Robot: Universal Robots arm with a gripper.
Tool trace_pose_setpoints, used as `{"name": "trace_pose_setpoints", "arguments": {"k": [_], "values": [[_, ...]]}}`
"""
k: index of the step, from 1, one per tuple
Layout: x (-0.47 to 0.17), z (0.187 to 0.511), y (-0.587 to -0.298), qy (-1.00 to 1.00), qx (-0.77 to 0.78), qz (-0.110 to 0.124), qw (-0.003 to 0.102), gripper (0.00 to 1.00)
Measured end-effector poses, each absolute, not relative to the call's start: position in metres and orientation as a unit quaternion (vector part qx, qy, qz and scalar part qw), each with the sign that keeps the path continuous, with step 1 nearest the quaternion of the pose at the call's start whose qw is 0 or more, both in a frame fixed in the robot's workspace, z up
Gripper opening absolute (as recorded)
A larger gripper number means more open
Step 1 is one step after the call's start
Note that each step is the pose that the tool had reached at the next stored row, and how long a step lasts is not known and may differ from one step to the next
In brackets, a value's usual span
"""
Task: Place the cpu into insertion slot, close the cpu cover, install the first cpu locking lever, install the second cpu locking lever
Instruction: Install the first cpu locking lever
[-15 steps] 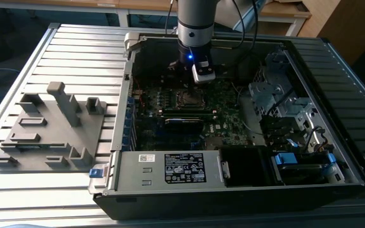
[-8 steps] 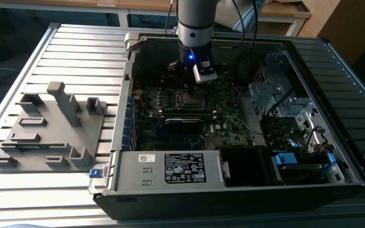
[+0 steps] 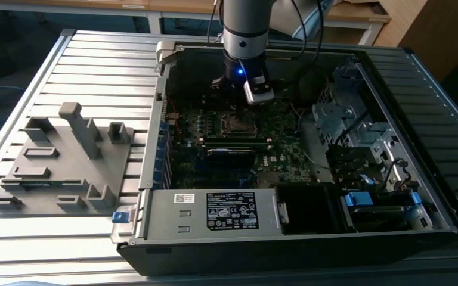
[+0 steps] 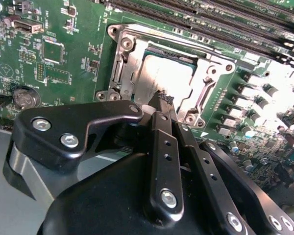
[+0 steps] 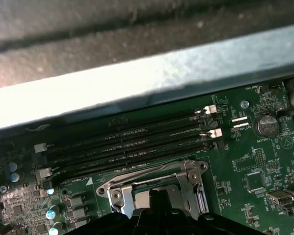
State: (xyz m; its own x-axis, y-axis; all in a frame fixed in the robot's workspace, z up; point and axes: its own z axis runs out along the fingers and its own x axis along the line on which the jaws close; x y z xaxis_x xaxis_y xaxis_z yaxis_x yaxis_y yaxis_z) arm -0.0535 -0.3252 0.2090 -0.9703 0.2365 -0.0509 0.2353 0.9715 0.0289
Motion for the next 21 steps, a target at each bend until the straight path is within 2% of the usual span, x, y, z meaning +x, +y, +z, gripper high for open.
{"name": "trace_pose_setpoints", "arguments": {"k": [21], "values": [[-0.053, 0.220, -0.333, 0.992, 0.119, 0.011, 0.027, 0.10]]}}
